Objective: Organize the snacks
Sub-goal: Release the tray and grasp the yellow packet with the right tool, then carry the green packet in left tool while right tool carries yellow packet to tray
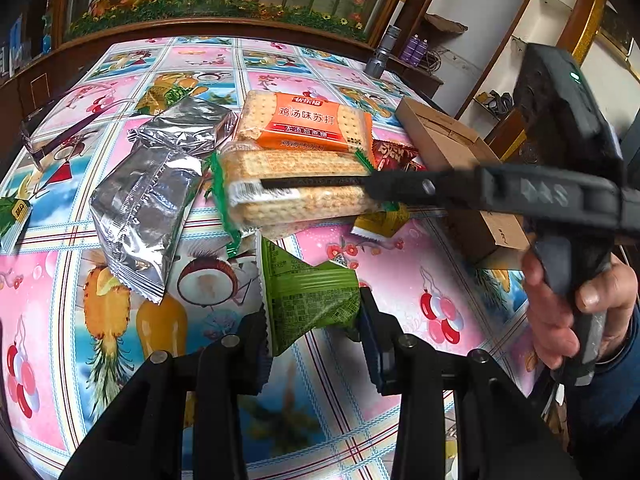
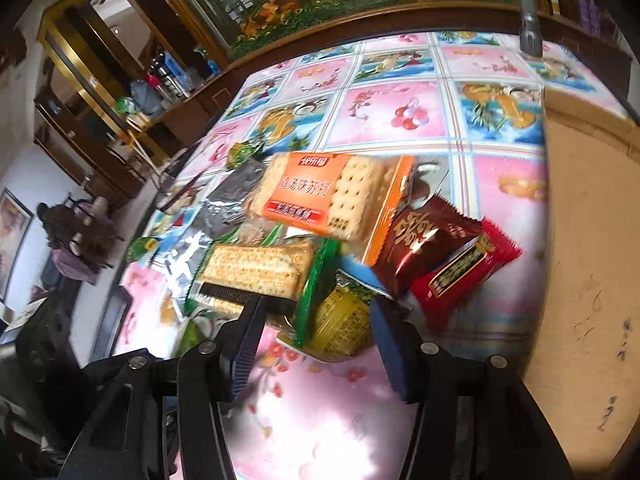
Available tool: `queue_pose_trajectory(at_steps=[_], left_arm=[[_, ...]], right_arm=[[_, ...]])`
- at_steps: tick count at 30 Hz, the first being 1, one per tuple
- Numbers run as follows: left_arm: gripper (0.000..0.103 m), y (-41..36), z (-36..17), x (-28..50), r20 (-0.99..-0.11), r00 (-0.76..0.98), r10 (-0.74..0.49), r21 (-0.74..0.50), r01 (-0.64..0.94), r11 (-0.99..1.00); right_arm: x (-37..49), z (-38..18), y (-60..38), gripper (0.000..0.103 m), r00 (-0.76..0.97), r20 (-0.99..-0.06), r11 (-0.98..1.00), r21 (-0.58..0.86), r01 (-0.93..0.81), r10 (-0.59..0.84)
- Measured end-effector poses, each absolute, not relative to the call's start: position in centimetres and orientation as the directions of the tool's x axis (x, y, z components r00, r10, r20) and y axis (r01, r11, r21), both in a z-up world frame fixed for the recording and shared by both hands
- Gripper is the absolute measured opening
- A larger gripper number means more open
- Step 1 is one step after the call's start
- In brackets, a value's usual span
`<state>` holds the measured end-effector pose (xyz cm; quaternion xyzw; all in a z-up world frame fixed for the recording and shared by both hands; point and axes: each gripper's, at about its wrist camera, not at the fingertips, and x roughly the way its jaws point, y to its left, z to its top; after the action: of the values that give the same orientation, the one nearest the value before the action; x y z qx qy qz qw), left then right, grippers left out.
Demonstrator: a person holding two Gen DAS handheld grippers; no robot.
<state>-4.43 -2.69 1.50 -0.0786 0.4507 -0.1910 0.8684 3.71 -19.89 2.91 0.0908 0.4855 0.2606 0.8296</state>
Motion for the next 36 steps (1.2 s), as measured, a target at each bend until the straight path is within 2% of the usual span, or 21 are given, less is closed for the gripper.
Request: queue_pose_trajectory(at_steps=[4, 6, 10, 15, 17, 19, 26, 30, 32, 33, 36], left_arm=[[0.036, -2.7, 1.5, -4.3, -0.752, 0.518, -0.408, -0.312, 0.266, 0.912], [0.036, -2.7, 1.5, -4.3, -0.751, 0.518, -0.410, -0.314, 0.266, 0.911], [0.036, -2.7, 1.5, -4.3, -0.750, 0.519, -0.410, -0.316, 0.264, 0.911], [0.036, -2.6, 1.5, -4.4, -0.750, 0.519, -0.410, -0.316, 0.263, 0.911], [0.036, -2.6, 1.5, -4.4, -0.750, 0.519, -0.411, -0.317, 0.263, 0.911], [0.036, -2.6, 1.5, -4.4, -0.750, 0.519, -0.410, -0.317, 0.263, 0.911], [0.036, -2.6, 1.5, -4.4, -0.749, 0.520, -0.411, -0.318, 0.262, 0.911], [0.036, -2.6, 1.5, -4.4, -0.750, 0.519, -0.410, -0.317, 0.262, 0.911], [0.036, -2.6, 1.5, -4.3, -0.751, 0.520, -0.407, -0.314, 0.262, 0.913], [0.036, -2.6, 1.5, -4.3, -0.751, 0.520, -0.406, -0.313, 0.261, 0.913], [0.036, -2.7, 1.6, -4.3, -0.752, 0.519, -0.406, -0.312, 0.263, 0.913]], right_arm=[[1.5, 3.3, -18.6, 0.060, 0.327, -0.786, 0.817, 0.358, -0.452, 0.525], [0.7, 3.8, -18.3, 0.061, 0.354, -0.788, 0.824, 0.317, -0.469, 0.504], [0.8, 3.8, -17.3, 0.070, 0.433, -0.801, 0.849, 0.168, -0.500, 0.413], [1.5, 2.1, -16.1, 0.070, 0.402, -0.831, 0.845, 0.142, -0.515, 0.385], [1.5, 1.6, -16.1, 0.055, 0.401, -0.840, 0.855, 0.132, -0.501, 0.365], [1.1, 1.7, -16.4, 0.047, 0.426, -0.828, 0.858, 0.120, -0.500, 0.364], [-0.5, 2.8, -17.4, 0.037, 0.465, -0.805, 0.864, 0.112, -0.491, 0.368], [-0.9, 2.9, -17.9, 0.037, 0.463, -0.799, 0.860, 0.128, -0.494, 0.384], [-0.9, 2.6, -17.8, 0.042, 0.462, -0.800, 0.859, 0.125, -0.496, 0.383], [-0.9, 2.5, -17.6, 0.047, 0.468, -0.803, 0.864, 0.111, -0.491, 0.369], [-0.6, 1.8, -17.3, 0.050, 0.473, -0.814, 0.873, 0.084, -0.480, 0.338]])
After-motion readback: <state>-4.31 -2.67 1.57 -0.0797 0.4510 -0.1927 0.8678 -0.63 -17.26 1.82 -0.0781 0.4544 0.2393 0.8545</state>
